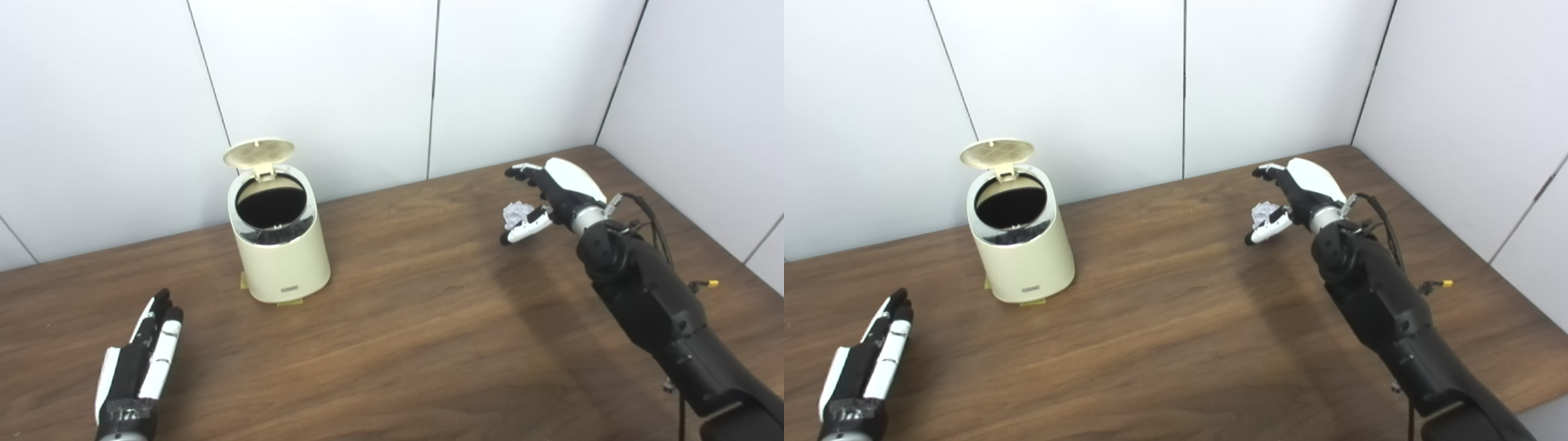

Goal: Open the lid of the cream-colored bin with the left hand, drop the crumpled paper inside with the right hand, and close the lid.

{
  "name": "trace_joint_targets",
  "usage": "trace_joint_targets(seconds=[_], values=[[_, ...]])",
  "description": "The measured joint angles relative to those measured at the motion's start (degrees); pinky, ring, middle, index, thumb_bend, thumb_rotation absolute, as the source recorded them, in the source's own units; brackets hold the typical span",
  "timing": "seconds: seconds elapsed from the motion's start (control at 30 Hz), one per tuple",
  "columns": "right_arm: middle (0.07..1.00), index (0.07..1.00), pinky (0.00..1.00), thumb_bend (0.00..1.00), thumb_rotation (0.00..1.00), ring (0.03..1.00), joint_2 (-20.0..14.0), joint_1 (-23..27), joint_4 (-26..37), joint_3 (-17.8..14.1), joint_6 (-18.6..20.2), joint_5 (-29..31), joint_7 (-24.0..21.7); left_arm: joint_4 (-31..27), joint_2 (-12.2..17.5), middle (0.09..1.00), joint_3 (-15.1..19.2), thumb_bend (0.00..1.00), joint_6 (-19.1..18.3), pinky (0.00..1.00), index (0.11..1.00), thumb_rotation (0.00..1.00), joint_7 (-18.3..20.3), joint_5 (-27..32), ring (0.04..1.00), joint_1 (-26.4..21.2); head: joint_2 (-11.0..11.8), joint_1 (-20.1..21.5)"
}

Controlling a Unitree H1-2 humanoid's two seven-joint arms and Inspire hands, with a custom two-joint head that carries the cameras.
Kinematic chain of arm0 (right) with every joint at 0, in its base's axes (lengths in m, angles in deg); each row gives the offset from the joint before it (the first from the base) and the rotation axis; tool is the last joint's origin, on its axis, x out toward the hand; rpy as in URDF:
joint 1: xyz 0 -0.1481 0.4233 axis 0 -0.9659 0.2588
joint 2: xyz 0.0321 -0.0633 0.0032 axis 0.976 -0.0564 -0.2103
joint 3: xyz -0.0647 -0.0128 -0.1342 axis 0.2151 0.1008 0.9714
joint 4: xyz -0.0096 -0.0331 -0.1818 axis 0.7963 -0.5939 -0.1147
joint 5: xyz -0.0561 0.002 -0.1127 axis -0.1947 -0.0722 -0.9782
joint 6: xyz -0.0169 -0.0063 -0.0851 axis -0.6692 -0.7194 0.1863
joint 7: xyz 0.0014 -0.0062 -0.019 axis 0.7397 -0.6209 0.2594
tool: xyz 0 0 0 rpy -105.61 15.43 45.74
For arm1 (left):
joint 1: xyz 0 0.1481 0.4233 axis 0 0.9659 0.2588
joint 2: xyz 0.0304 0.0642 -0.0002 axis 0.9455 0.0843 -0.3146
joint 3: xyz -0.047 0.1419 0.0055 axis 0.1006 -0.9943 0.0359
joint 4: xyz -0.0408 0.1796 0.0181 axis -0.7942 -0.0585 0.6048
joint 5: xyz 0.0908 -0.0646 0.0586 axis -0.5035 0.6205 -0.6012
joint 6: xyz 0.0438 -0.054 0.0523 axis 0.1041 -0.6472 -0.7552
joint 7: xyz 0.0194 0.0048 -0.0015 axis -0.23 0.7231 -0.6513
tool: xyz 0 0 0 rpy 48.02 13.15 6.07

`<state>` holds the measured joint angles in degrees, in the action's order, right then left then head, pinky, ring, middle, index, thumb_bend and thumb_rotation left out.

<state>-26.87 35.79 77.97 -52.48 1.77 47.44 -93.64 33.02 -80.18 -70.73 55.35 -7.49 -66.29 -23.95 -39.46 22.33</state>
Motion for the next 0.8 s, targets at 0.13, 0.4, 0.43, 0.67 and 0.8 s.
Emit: trace_joint_targets(seconds=[0.13, 0.4, 0.43, 0.67, 0.8], values=[[0.849, 0.807, 0.74, 0.92, 0.19, 0.845, 0.4, 1.6, -3.9, 0.3, -0.4, 0.0, 1.5, -1.1, 0.1, 0.973, 0.0, 0.53, -1.3, 0.99, 1.000, 0.79, 0.2, 0.0, 0.997, 0.0, -0.3, -0.2], [0.860, 0.817, 0.72, 0.89, 0.20, 0.860, 0.0, 3.6, -9.3, 3.3, -1.5, -1.5, 2.7, -1.2, 0.4, 0.973, 0.2, 0.54, -1.3, 0.99, 1.000, 0.79, 0.3, 0.1, 0.996, 0.0, -0.9, -0.4], [0.862, 0.817, 0.71, 0.89, 0.19, 0.861, -0.1, 3.6, -9.4, 3.5, -1.5, -1.7, 2.7, -1.2, 0.4, 0.973, 0.1, 0.54, -1.3, 0.99, 1.000, 0.79, 0.3, 0.1, 0.997, 0.0, -0.9, -0.4], [0.856, 0.791, 0.67, 0.89, 0.19, 0.844, -2.5, 3.6, -8.7, 4.1, -1.6, -2.2, 2.7, -1.2, 0.4, 0.977, -0.2, 0.55, -1.3, 0.99, 1.000, 0.77, 0.3, -0.3, 0.992, 0.2, -1.3, -0.5], [0.827, 0.775, 0.67, 0.89, 0.19, 0.815, -3.3, 3.6, -8.7, 4.2, -1.8, -2.1, 2.7, -1.2, 0.3, 0.966, -0.1, 0.55, -1.2, 0.97, 0.991, 0.76, 0.2, -0.3, 0.977, 0.2, -1.5, -0.6]])
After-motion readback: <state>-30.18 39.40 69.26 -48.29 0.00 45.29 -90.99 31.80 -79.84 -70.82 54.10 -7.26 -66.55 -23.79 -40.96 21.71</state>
